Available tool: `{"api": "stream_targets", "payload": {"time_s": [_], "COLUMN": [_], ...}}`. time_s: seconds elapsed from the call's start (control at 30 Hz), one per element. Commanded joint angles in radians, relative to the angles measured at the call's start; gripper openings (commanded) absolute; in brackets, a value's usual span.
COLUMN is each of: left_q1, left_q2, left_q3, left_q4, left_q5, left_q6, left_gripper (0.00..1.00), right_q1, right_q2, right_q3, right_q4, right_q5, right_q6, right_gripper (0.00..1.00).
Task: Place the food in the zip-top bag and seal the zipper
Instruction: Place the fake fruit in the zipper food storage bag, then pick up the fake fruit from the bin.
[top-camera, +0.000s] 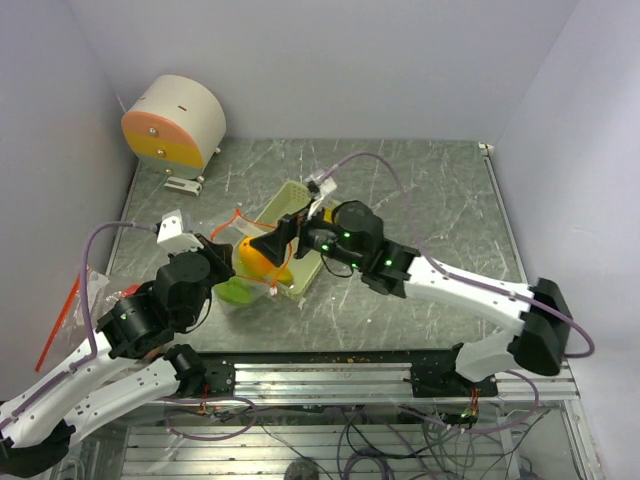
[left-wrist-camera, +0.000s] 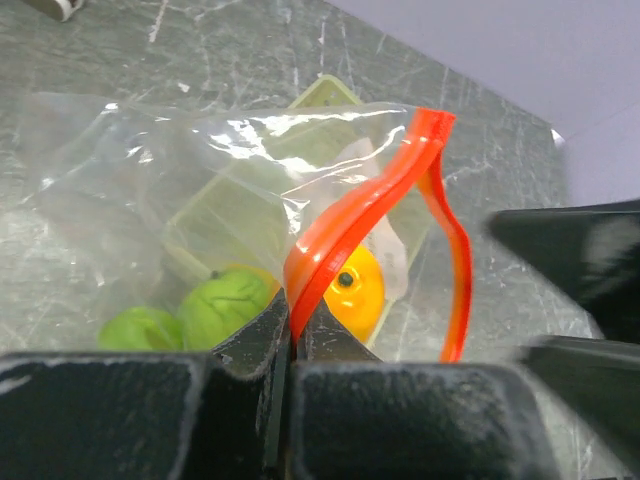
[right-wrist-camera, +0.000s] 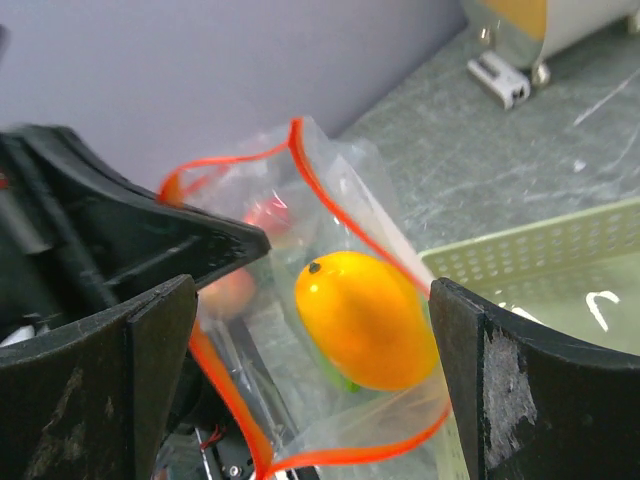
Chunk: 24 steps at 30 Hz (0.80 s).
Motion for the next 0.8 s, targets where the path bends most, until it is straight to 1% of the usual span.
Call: {"api": "stream_targets", "payload": {"time_s": [0.0, 0.1, 0.17, 0.23, 0.3, 0.37, 0.43, 0.53, 0.63, 0.7, 0.77], "left_q1": [0.005, 0.005, 0.006, 0.005, 0.006, 0.006, 0.006, 0.006, 0.005, 0.005, 0.005], "left_q2": [-0.032, -0.057, -0.074, -0.094, -0.118, -0.144, -0.167, -0.198, -0.218, -0.223, -0.229], "left_q3": [0.014, 0.016, 0.026, 0.045, 0.066, 0.090, 0.109, 0.124, 0.125, 0.122, 0.121], "left_q4": [-0.071, -0.108, -0.128, -0.148, -0.169, -0.194, -0.211, -0.211, -0.214, -0.229, -0.239], "left_q5": [-0.086, -0.112, -0.117, -0.125, -0.134, -0.147, -0.157, -0.151, -0.144, -0.146, -0.151], "left_q6": [-0.021, -0.026, -0.031, -0.030, -0.023, -0.018, -0.012, 0.001, 0.004, -0.001, -0.005], "left_gripper": [0.07, 0.07, 0.07, 0.07, 0.07, 0.07, 0.07, 0.07, 0.07, 0.07, 0.07], "right_q1": [0.005, 0.005, -0.005, -0.044, -0.098, -0.129, -0.131, -0.133, -0.144, -0.165, -0.182], "right_q2": [-0.156, -0.197, -0.171, -0.092, 0.014, 0.109, 0.202, 0.371, 0.496, 0.545, 0.585], "right_q3": [-0.049, -0.059, -0.023, 0.060, 0.148, 0.207, 0.274, 0.392, 0.471, 0.488, 0.469], "right_q4": [0.066, 0.061, -0.006, -0.179, -0.314, -0.387, -0.456, -0.567, -0.634, -0.639, -0.604], "right_q5": [0.102, 0.173, 0.265, 0.350, 0.343, 0.324, 0.375, 0.516, 0.614, 0.623, 0.622], "right_q6": [-0.098, -0.120, -0.104, -0.066, -0.027, -0.026, -0.053, -0.101, -0.139, -0.162, -0.197], "right_gripper": [1.00, 1.00, 1.00, 1.00, 1.00, 1.00, 1.00, 1.00, 1.00, 1.00, 1.00]}}
